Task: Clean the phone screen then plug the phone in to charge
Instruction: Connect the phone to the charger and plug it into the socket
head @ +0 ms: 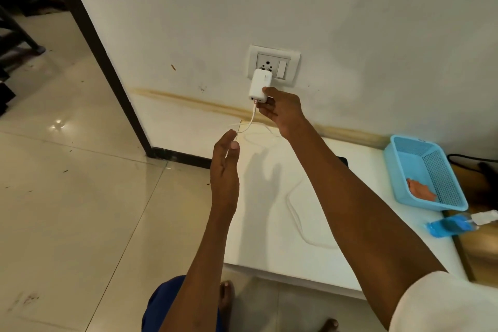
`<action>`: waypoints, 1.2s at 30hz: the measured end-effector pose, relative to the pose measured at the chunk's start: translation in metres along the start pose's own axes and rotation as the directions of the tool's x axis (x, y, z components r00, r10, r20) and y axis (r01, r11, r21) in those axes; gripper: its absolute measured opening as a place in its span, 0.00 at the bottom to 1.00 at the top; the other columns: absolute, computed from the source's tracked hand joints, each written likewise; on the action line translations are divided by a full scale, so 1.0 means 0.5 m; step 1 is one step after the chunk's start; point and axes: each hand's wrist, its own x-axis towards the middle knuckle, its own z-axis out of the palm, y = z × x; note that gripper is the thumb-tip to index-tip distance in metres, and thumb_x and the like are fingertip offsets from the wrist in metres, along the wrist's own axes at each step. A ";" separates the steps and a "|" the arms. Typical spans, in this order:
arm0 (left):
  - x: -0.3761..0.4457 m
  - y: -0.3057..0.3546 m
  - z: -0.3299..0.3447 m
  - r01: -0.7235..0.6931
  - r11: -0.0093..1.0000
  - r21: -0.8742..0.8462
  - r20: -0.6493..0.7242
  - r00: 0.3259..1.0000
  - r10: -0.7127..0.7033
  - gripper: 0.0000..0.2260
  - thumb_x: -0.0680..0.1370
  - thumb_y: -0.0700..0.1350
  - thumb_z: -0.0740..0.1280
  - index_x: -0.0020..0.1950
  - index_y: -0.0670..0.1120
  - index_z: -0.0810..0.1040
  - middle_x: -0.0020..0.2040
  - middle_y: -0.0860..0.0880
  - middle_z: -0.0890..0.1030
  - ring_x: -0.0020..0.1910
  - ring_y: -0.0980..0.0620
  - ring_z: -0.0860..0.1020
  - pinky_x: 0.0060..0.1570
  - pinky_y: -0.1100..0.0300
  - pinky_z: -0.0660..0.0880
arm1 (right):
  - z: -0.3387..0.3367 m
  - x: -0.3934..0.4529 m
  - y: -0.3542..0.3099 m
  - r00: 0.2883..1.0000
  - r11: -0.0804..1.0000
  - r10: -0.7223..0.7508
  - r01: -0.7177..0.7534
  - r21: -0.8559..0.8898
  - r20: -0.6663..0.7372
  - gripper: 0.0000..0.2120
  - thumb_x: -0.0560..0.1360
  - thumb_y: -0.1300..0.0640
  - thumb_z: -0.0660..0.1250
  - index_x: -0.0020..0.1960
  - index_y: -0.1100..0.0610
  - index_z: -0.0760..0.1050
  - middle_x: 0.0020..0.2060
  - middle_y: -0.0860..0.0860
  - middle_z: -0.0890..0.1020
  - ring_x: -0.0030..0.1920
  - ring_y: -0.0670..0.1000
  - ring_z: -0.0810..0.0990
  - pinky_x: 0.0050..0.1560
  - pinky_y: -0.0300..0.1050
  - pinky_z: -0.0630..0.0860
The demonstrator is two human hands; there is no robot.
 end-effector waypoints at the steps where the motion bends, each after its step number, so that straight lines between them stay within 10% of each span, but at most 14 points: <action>1: 0.001 0.000 0.000 0.006 1.000 -0.012 0.001 1.000 -0.006 0.17 0.81 0.58 0.61 0.68 0.56 0.75 0.66 0.60 0.77 0.68 0.62 0.72 0.63 0.65 0.71 | 0.005 0.002 -0.001 1.000 1.000 -0.001 0.001 0.028 0.000 0.06 0.75 0.62 0.71 0.50 0.63 0.77 0.42 0.60 0.84 0.38 0.54 0.84 0.43 0.45 0.83; 8: 0.008 0.003 -0.001 0.029 0.998 -0.052 0.016 0.999 -0.028 0.14 0.82 0.56 0.61 0.65 0.56 0.77 0.64 0.56 0.80 0.67 0.58 0.75 0.69 0.49 0.69 | 0.010 0.005 0.006 0.999 0.997 -0.009 0.011 0.071 -0.033 0.07 0.75 0.63 0.71 0.50 0.65 0.77 0.41 0.60 0.83 0.37 0.54 0.84 0.47 0.46 0.83; 36: 0.002 0.021 0.001 0.124 0.992 -0.038 0.066 0.990 -0.122 0.17 0.79 0.57 0.63 0.64 0.53 0.77 0.59 0.53 0.83 0.59 0.51 0.80 0.58 0.55 0.75 | -0.005 0.034 -0.077 0.996 0.997 0.082 -0.081 -0.012 0.039 0.07 0.75 0.64 0.71 0.50 0.65 0.76 0.44 0.61 0.82 0.33 0.55 0.84 0.37 0.48 0.83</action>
